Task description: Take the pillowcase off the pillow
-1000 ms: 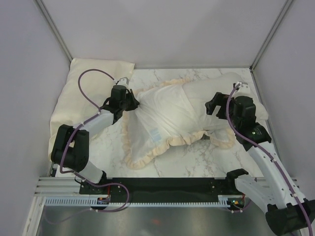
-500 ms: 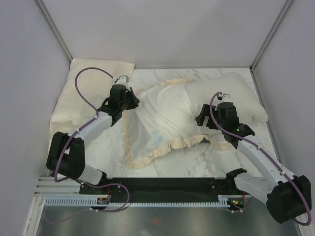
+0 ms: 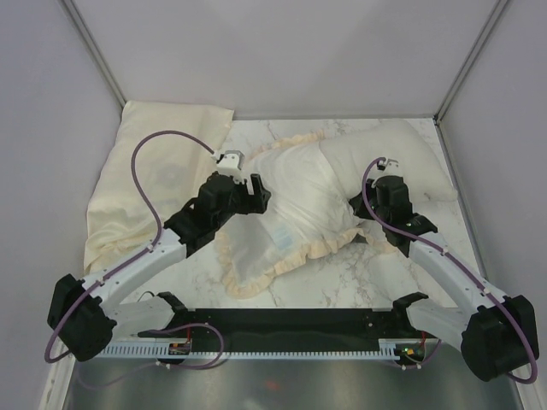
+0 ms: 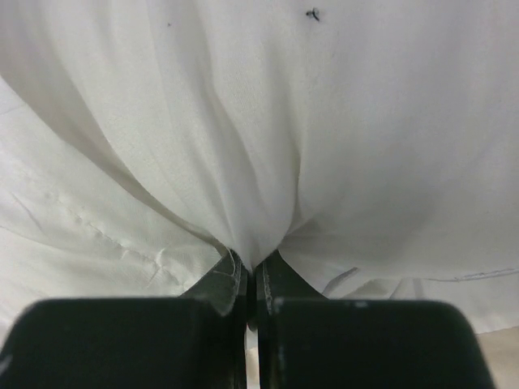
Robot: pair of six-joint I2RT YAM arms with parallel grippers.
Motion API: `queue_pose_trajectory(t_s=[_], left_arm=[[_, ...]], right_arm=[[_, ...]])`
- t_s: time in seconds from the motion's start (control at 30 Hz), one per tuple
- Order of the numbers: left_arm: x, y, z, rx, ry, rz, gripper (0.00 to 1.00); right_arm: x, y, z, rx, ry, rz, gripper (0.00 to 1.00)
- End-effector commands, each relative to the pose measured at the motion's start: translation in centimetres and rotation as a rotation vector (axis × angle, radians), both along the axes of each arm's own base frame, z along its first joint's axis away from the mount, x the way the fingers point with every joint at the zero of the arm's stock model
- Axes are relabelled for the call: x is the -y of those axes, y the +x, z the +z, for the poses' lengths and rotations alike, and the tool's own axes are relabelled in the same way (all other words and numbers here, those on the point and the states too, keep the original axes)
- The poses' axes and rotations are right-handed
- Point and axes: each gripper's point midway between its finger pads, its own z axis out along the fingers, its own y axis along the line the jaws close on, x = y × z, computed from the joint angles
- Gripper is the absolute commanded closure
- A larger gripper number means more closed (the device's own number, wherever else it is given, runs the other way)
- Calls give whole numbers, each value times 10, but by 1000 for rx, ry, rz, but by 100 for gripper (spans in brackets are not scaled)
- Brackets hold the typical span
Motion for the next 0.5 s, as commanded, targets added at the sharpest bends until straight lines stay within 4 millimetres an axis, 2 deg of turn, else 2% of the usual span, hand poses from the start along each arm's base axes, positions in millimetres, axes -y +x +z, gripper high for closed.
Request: queue_pose_trajectory(t_s=[0.0,0.2,0.33,0.37,0.4,0.43,0.47], left_arm=[[8,-33,-9,-42,15,-2,13],[29,-79,-55,-214,11,-61,11],[34,-88,-76,-278,28,-74,12],[40,-88,-76,-271,20,-91,16],[43,-89,-77,-272,19,-103,24],[45,-88,-78,-273,23,-105,44],[46,-87,-76,-263,19,-103,57]], right_arm=[[1,2,-3,5,5,-9,100],[-3,4,5,18,25,-3,100],[-5,4,12,33,38,7,100],[-5,2,12,34,40,8,100],[-5,2,14,40,41,8,100],[-4,1,14,39,41,6,100],[-3,-1,15,39,39,6,96]])
